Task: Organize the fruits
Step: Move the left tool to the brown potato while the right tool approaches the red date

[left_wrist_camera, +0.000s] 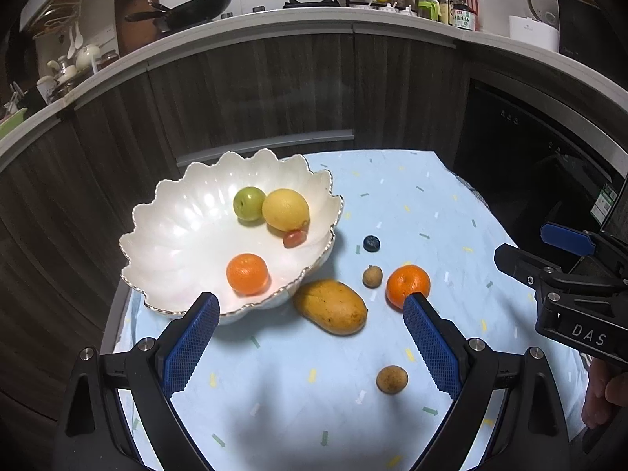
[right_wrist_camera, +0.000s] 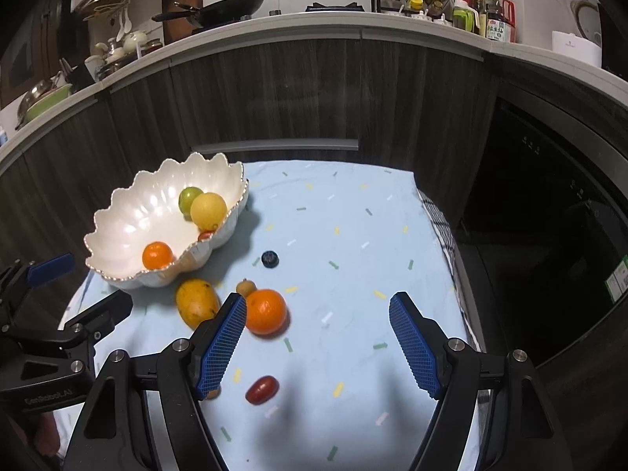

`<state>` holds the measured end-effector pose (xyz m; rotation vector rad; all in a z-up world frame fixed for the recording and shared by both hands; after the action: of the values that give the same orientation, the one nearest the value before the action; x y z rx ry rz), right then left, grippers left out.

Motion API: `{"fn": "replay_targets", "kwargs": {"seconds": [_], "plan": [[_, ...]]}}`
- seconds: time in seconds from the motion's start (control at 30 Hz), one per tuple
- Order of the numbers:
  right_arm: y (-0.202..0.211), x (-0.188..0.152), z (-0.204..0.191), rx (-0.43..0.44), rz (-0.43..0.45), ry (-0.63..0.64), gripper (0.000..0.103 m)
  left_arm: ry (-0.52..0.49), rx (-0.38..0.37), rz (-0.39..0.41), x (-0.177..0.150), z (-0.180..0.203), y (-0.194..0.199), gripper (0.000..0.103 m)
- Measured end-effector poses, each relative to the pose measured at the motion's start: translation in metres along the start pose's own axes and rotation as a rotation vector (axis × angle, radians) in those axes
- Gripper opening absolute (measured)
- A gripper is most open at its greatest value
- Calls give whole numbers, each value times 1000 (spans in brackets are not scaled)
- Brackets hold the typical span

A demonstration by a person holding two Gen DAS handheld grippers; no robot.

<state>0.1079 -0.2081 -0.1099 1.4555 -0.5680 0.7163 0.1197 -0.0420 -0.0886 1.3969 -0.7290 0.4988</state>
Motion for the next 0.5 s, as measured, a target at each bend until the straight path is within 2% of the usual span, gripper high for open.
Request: {"fn": "replay_targets", "kwargs": {"seconds": [0.5], "plan": [[-1, -21, -1, 23, -16, 49, 76, -46, -23, -37, -24, 14, -5, 95]]}}
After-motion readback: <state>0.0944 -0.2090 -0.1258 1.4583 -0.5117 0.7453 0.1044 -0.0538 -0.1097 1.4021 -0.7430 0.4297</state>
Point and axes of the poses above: each gripper's, at about its wrist camera, not at the fingertips, and y roughly against the way its jaws point, z to its right, x to its top, the point moved 2 cm from there along -y, roughly the way its jaws point, and after that the axes turned 6 degrees about y, right-handed, at the moved point
